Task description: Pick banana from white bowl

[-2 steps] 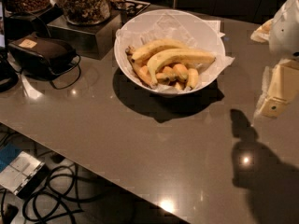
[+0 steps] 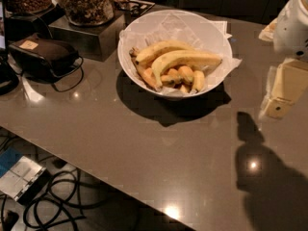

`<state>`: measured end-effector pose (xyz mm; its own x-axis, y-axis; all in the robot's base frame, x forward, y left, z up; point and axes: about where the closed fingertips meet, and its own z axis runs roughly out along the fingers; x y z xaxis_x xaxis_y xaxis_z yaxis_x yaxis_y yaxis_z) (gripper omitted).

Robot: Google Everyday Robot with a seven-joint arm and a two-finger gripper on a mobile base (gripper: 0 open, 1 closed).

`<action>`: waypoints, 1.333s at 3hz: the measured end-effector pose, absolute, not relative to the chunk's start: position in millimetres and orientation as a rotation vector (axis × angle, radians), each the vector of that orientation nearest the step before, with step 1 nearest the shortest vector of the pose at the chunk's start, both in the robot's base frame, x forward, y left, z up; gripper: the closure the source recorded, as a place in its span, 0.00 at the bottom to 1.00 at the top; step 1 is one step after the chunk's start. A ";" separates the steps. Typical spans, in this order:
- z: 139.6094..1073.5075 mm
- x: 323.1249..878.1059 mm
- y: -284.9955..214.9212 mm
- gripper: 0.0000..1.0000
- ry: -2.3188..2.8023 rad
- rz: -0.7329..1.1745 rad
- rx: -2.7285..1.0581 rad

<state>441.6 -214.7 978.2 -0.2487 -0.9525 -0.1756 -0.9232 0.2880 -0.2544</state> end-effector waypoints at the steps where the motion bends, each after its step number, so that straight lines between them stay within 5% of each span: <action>1: 986.6 454.0 -196.6 0.00 2.247 -0.178 -1.752; 4: 991.8 473.8 -165.8 0.00 2.155 -0.210 -1.846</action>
Offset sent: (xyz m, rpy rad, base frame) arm 0.0389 0.0720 0.0103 -0.1220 0.0434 0.1971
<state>473.8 -165.8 991.8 -0.1329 -0.9829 -0.1278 -0.9398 0.1659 -0.2989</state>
